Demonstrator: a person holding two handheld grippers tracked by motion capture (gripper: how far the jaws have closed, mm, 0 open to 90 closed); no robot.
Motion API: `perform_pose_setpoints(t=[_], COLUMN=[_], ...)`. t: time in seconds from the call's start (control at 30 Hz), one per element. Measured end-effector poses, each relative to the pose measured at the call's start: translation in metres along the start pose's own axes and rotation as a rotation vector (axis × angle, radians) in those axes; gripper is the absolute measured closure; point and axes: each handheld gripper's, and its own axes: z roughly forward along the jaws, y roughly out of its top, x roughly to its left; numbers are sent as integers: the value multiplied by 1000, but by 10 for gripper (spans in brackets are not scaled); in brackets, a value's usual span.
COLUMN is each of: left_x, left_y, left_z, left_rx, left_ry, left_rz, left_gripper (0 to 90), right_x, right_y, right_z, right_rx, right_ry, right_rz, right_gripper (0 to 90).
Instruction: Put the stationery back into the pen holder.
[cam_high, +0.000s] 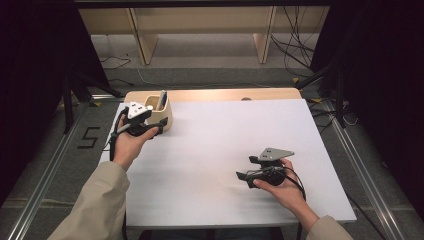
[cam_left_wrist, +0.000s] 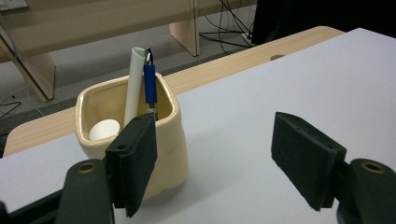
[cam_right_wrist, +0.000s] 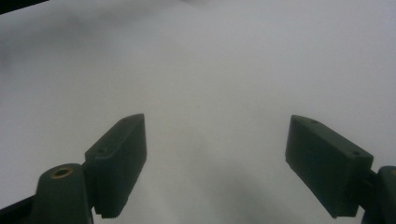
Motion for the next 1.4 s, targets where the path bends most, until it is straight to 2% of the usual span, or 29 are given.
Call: perform_pose_setpoints(t=[0.8, 1.2, 1.4], left_x=[-37, -51, -59], left_y=[-17, -34, -49], left_z=[-13, -20, -25], left_rx=[10, 34, 42], left_ry=[-103, -144, -176], left_rz=[77, 107, 124], left_gripper=[313, 311, 309], right_x=[0, 0, 0], right_y=[0, 0, 0], right_z=[0, 0, 0], right_rx=[-1, -2, -3], right_ry=[2, 1, 2], right_rz=[3, 7, 6], right_gripper=[214, 213, 213])
